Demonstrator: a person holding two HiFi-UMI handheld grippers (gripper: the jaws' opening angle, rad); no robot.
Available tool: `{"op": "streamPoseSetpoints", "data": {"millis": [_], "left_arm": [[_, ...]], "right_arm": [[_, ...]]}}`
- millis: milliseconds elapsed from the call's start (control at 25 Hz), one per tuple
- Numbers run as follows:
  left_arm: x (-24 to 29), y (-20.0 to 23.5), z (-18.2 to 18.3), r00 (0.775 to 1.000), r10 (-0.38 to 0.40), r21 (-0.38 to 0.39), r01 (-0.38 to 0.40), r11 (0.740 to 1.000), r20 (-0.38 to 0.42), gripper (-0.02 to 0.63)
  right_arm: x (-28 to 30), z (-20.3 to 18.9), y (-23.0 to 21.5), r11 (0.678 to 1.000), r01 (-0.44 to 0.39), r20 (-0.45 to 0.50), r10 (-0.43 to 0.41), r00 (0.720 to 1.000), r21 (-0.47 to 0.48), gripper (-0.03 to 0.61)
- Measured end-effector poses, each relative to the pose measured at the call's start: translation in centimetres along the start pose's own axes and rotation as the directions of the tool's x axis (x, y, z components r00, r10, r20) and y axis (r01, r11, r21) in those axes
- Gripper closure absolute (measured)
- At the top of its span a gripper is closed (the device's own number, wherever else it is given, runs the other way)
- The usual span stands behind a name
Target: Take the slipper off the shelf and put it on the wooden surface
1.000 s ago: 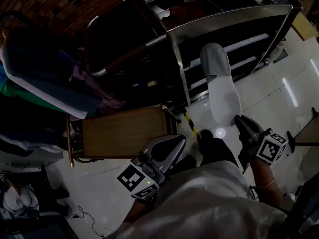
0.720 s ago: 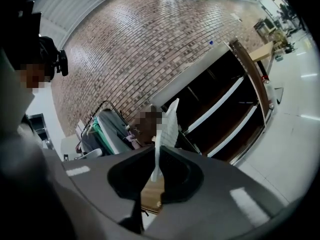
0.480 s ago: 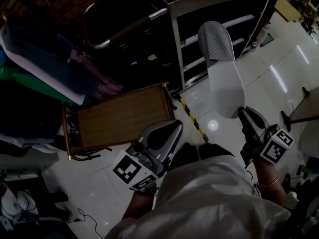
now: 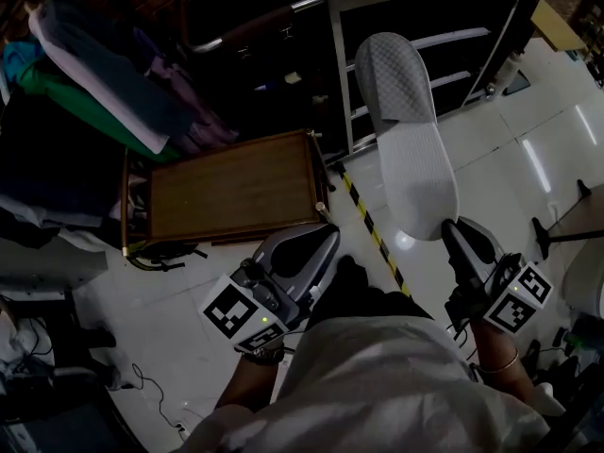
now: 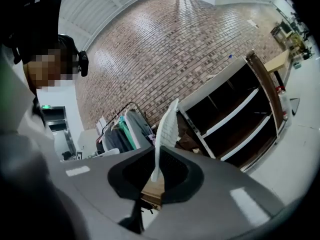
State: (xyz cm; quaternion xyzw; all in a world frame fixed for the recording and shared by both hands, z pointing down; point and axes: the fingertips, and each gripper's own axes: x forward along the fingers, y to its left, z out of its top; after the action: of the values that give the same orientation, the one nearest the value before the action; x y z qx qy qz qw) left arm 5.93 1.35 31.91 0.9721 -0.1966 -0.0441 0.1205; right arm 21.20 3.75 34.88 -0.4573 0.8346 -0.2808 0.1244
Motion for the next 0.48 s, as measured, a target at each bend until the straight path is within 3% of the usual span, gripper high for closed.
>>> {"op": "streamPoseSetpoints", "data": {"millis": [200, 360, 480], "left_arm": [[-0.7, -6.4, -4.0, 0.99, 0.06, 0.027, -0.057, 0.998, -0.13, 0.612], [-1.9, -9.3, -5.7, 0.988, 0.088, -0.054, -0.095, 0.994, -0.127, 0.614], [-3.0, -10.0, -5.6, 0.988, 0.099, -0.049, -0.106, 0.993, -0.114, 0.614]], "right_arm": [[-4.6, -3.5, 0.7, 0.988, -0.015, -0.108, -0.002, 0.994, -0.154, 0.548], [-5.4, -4.5, 2.0, 0.988, -0.086, -0.111, 0.072, 0.991, -0.129, 0.548], [-6.2, -5.7, 3.3, 0.987, -0.121, -0.108, 0.11, 0.988, -0.105, 0.548]]}}
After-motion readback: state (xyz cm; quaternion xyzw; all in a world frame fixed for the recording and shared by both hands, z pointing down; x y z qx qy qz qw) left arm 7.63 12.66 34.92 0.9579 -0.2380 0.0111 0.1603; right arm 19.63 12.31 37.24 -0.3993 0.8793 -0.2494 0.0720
